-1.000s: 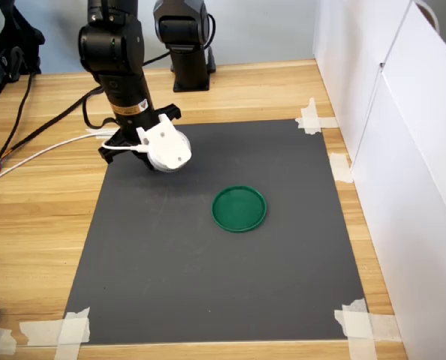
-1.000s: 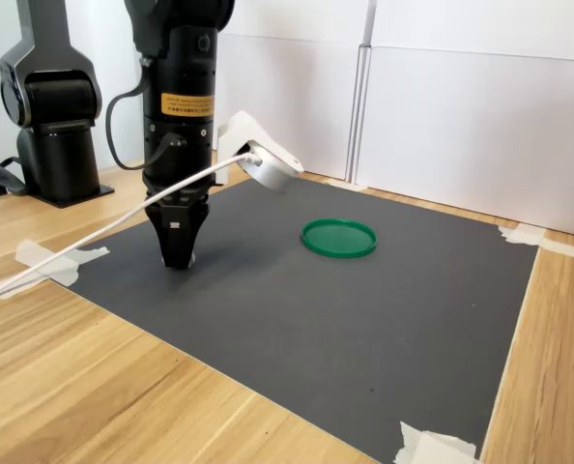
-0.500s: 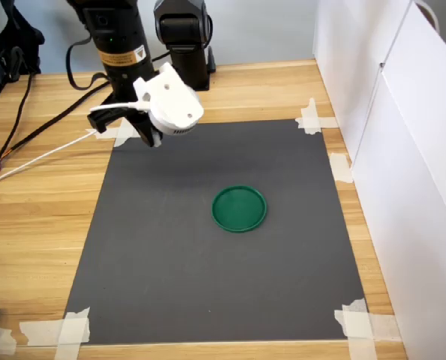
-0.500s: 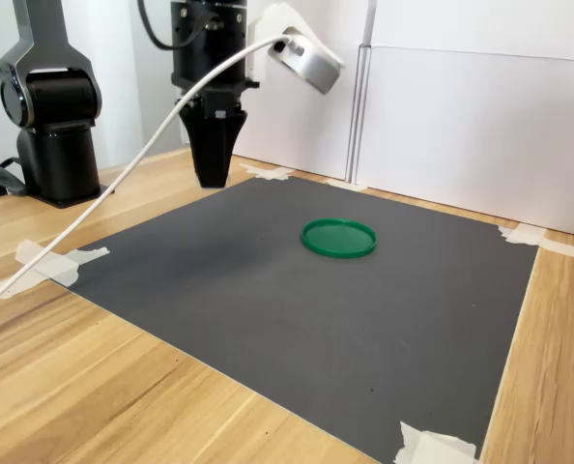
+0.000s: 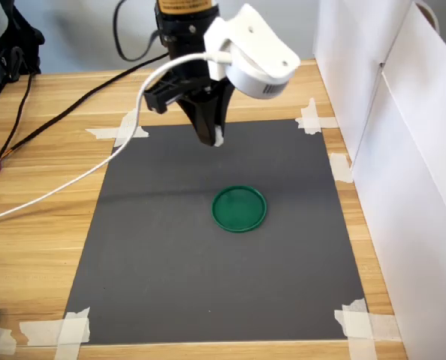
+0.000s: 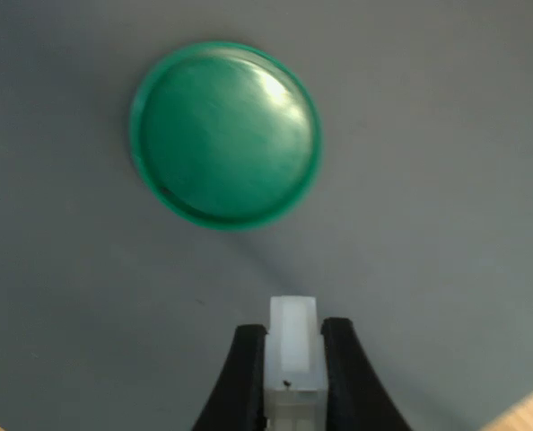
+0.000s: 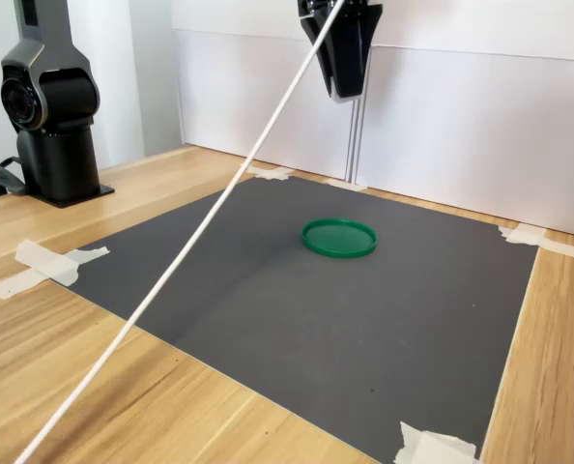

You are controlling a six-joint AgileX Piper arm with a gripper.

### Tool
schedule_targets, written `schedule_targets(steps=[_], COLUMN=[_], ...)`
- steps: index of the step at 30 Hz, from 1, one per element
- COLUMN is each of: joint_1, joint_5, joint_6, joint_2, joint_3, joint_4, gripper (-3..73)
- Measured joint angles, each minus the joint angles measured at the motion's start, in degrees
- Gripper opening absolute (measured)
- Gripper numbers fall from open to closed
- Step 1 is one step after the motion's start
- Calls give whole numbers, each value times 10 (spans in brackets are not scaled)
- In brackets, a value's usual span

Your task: Grasp a white terminal and put it in the green lid.

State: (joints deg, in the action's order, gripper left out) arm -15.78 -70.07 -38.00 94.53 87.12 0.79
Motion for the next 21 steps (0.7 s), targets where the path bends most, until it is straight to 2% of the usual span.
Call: schedule_targets(steps=[9,21], joint_1=[-21,-21], joint_5=[0,23], joint_6=[50,40], joint_2=[62,110], joint_3=[0,-21], joint_4=[15,24], gripper=[99,99])
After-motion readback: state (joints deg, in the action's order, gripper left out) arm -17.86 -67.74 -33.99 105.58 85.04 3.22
